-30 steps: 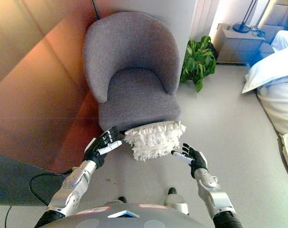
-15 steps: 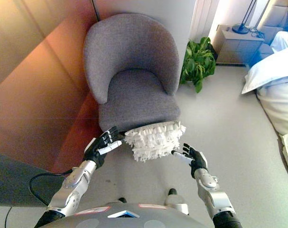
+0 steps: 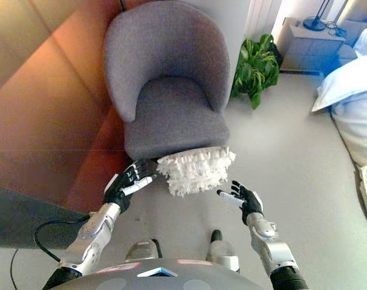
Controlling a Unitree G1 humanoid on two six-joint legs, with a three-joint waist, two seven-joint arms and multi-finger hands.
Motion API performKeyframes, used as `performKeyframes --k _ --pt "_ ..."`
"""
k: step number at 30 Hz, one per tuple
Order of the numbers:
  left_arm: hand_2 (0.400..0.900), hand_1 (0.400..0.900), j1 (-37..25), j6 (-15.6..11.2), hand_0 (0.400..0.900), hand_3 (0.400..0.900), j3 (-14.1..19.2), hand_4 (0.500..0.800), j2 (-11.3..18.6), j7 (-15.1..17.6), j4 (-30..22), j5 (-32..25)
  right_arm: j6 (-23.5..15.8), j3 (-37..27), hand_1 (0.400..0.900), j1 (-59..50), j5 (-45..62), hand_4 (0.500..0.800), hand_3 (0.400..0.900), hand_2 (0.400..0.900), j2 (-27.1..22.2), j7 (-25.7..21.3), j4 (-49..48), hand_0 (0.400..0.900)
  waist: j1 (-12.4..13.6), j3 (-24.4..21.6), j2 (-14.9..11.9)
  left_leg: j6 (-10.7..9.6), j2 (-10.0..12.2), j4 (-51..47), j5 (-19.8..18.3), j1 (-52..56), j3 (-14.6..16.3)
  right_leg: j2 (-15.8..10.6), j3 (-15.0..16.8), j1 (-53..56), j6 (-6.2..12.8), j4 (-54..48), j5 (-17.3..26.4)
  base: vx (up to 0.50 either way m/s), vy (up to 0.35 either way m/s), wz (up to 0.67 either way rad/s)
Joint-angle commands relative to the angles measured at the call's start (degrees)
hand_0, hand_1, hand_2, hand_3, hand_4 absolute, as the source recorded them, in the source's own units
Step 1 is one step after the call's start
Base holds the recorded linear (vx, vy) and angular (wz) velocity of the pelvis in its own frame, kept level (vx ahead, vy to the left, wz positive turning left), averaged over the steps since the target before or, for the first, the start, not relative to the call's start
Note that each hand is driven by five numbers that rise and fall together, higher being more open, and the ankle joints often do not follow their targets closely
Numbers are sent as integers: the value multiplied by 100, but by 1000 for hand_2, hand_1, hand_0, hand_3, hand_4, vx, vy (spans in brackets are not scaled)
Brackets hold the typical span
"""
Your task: Pick up the pillow and put it on the sofa.
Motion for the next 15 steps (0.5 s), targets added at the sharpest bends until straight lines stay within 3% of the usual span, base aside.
performKeyframes --k 1,5,8,10,11,13,14,15 --pt "900 900 -295 -652 900 900 364 800 147 -113 -611 38 -522 -182 900 -237 -220 800 900 900 -231 71 -412 900 -28 137 43 -235 243 -81 321 -315 -102 331 -99 649 -150 360 -609 340 143 -8" --pt "900 900 -283 -768 900 900 331 800 128 -112 -581 -5 -627 -218 900 -192 -274 800 900 900 -296 96 -394 900 167 213 270 -475 419 -2215 1103 -493 -34 425 68 1260 30 210 -917 453 218 -34" --pt "900 900 -167 -909 900 900 342 800 42 -112 -546 102 -735 -270 900 -119 -369 800 900 900 -349 229 -341 900 229 238 297 -634 629 -2262 1439 -803 209 401 27 1725 90 160 -1184 539 208 -37" --pt "900 900 -125 -891 900 900 442 800 56 -148 -540 86 -744 -331 900 -81 -501 800 900 900 -378 331 -282 900 238 176 255 -509 634 -2166 1117 -708 475 179 -73 1866 232 328 -1327 553 247 -31" --pt "900 900 -119 -802 900 900 503 800 107 -144 -553 34 -680 -395 900 -32 -570 800 900 900 -357 387 -291 900 208 112 158 -423 478 -2125 872 -621 569 2 -139 2012 347 426 -1442 442 210 -24" --pt "900 900 -122 -678 900 900 588 800 217 -201 -625 16 -535 -469 900 81 -552 800 900 900 -296 400 -407 900 310 28 58 -127 296 -1847 598 -774 501 -208 -145 2027 515 693 -1292 396 206 -17" --pt "900 900 -126 -668 900 900 605 800 283 -314 -664 62 -482 -502 900 139 -563 800 900 900 -253 406 -464 900 346 -40 -24 40 186 -1731 408 -827 474 -361 -138 1878 629 1151 -1006 293 162 1" --pt "900 900 -128 -674 900 900 603 800 302 -360 -674 85 -453 -509 900 155 -593 800 900 900 -237 414 -485 900 355 -70 -50 90 152 -1699 356 -843 483 -414 -130 1803 664 1302 -911 382 229 15"
